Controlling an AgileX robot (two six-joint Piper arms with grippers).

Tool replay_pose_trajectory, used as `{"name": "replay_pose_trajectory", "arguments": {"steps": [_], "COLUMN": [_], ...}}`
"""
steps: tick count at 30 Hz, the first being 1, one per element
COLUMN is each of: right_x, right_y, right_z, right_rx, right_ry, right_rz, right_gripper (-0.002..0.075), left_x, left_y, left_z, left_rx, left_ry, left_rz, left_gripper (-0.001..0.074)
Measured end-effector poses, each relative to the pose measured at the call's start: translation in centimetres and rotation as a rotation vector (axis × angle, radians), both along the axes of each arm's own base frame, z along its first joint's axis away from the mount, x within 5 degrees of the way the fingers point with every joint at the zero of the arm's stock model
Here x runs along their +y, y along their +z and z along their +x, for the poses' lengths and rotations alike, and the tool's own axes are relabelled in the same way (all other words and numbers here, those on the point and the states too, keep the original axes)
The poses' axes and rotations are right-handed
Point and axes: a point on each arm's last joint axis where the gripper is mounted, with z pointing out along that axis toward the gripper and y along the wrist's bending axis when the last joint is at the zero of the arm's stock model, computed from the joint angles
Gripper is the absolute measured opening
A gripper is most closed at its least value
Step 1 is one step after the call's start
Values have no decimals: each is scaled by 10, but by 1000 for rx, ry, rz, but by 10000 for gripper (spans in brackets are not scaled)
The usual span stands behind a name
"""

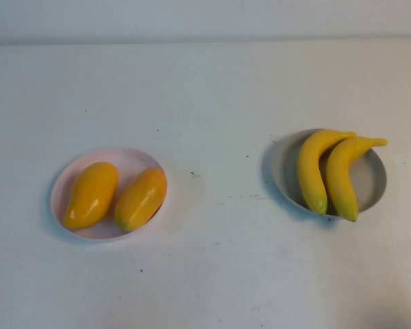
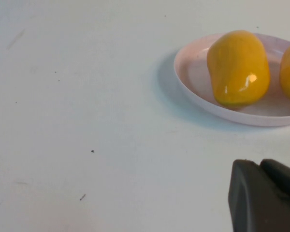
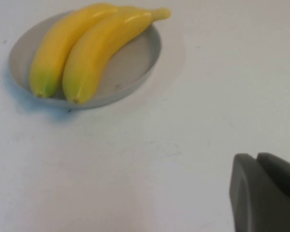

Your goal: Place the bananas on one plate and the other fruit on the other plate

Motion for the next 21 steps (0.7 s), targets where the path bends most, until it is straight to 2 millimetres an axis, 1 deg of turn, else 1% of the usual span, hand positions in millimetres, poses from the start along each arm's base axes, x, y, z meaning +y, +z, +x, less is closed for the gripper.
{"name": "replay_pose_trajectory", "arguments": {"steps": [2, 4, 7, 9, 15, 21], "right_x": [-3, -5, -6, -7, -7, -7], "right_y": [-7, -10, -6, -5, -12, -13], "right_z": [-7, -12, -19, -23, -26, -26], "right_rx": [-52, -107, -199, -224, -154, -145], "right_ry": [-35, -57, -73, -76, -87, -88], "right_rz": [23, 32, 46, 57, 57, 60], "right_gripper": [-15, -15, -15, -15, -15, -15], "left_x": [0, 0, 0, 0, 0, 0], "left_y": [0, 0, 0, 0, 0, 0], "left_z": [0, 0, 0, 0, 0, 0], "left_rx": [0, 0, 0, 0, -2, -2], "left_ry": [0, 0, 0, 0, 0, 0], "left_rz": [0, 0, 0, 0, 0, 0], "left_gripper": [-3, -3, -3, -3, -3, -3]}}
